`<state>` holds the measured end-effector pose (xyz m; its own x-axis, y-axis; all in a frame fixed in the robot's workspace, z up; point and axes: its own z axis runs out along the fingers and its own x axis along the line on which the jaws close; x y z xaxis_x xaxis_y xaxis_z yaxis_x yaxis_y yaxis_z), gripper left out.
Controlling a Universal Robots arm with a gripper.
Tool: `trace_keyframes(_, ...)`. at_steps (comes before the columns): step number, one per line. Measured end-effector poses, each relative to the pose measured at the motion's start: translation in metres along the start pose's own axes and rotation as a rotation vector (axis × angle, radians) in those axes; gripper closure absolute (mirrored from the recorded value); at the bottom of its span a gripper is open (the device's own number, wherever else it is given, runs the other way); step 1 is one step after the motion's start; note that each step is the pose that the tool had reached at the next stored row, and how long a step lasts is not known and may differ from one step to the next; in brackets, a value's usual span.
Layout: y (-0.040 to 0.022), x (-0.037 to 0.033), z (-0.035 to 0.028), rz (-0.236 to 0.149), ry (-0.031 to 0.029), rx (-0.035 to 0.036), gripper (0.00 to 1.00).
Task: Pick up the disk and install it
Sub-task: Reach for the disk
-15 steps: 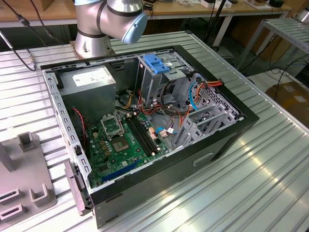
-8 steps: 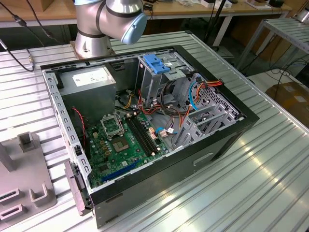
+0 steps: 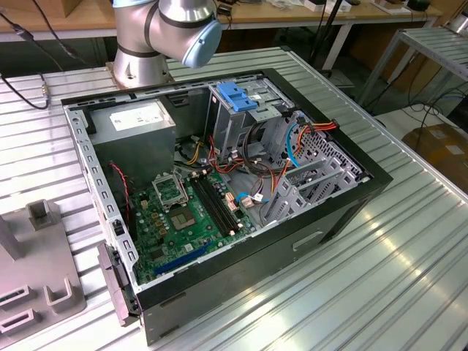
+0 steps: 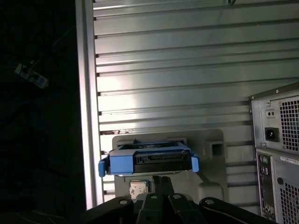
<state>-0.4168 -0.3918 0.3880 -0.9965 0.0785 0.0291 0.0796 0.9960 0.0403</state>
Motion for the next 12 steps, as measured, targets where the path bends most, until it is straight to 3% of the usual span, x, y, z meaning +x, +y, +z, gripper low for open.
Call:
trace_keyframes(3, -0.0006, 0.0079, 0.0007, 0.000, 0.0038, 0.0004, 0.90)
trace_keyframes(12, -0.0001, 0.0322, 0.0052, 0.000, 0.0052, 0.0005, 0.90)
